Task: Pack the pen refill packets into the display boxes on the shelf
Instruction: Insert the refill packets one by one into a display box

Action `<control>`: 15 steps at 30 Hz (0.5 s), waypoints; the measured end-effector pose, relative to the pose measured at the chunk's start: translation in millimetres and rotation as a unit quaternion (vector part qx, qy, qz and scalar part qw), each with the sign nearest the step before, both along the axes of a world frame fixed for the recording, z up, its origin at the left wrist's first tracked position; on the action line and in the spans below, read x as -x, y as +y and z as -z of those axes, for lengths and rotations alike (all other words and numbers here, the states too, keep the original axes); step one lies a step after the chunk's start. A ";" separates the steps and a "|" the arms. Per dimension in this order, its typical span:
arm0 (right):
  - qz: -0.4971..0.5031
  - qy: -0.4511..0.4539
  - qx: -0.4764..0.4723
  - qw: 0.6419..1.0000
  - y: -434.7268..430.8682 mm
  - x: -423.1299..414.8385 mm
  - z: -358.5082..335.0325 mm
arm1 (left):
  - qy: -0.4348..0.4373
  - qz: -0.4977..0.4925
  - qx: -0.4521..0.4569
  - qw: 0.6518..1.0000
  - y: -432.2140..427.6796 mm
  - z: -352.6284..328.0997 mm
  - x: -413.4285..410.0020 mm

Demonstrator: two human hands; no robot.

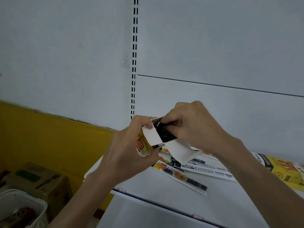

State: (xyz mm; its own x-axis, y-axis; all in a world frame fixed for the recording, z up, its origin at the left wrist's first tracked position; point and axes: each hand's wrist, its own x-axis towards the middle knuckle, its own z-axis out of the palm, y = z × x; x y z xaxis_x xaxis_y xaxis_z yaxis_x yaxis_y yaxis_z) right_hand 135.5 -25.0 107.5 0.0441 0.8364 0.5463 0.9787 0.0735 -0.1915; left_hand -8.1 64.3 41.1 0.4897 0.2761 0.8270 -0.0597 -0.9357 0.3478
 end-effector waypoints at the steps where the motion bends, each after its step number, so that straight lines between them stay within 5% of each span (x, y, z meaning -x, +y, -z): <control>1: 0.017 -0.035 0.027 0.999 -0.7 2.6 -0.1 | -0.004 0.000 0.003 1.000 0.3 -0.3 -0.3; 11: -0.020 -0.062 0.192 0.979 -3.7 1.3 -6.7 | 0.036 -0.036 -0.057 0.997 4.6 2.0 -5.7; 15: -0.117 0.209 -0.027 0.970 -19.6 -10.8 3.3 | 0.032 -0.068 -0.035 0.997 17.6 -2.5 -5.1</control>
State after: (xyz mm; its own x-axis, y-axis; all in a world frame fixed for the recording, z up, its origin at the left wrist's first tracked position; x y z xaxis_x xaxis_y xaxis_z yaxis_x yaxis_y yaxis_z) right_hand 146.4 -44.6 104.2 0.0846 0.8214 0.5641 0.7713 0.3044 -0.5589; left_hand -3.1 81.9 43.6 0.5034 0.2859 0.8153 0.0902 -0.9559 0.2795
